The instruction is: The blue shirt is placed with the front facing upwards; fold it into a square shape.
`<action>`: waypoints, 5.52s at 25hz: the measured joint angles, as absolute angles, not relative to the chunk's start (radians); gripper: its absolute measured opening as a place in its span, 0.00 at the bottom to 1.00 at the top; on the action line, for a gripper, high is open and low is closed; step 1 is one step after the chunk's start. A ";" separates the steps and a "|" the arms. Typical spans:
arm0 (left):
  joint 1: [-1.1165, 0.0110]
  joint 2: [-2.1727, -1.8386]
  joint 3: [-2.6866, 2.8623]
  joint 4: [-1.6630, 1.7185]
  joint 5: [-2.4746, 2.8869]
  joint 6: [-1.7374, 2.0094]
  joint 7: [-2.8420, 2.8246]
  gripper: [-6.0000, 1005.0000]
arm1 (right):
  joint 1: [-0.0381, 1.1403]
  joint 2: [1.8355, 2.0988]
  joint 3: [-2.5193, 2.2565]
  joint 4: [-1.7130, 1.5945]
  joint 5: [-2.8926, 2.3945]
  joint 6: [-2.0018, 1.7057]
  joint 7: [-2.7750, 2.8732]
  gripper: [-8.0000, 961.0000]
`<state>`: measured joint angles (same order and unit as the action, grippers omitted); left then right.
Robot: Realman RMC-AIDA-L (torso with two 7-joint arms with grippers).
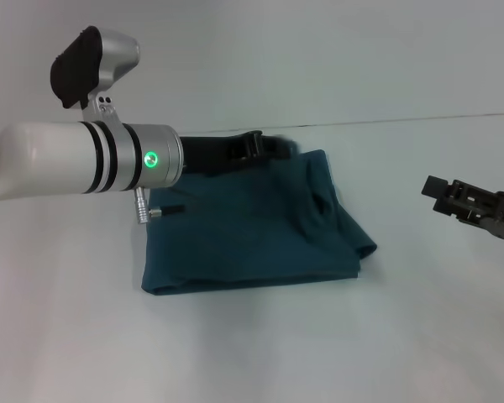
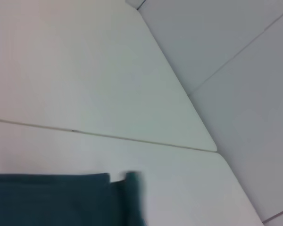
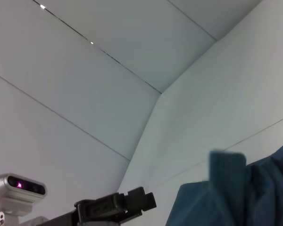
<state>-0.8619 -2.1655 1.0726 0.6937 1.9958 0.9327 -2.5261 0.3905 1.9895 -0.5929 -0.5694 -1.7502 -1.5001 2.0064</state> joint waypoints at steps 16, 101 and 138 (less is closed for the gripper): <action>-0.661 -2.080 0.920 0.806 1.865 1.254 -2.430 0.78 | 0.402 1.966 -0.591 -0.570 -1.825 -1.477 2.022 0.82; -0.465 -2.062 0.733 0.839 1.865 1.520 -2.260 0.94 | 0.968 2.020 -0.869 -0.541 -2.541 -1.021 2.728 0.11; -0.482 -2.062 0.719 0.813 1.865 1.481 -2.253 0.95 | 1.000 2.038 -0.892 -0.434 -2.572 -0.896 2.730 0.70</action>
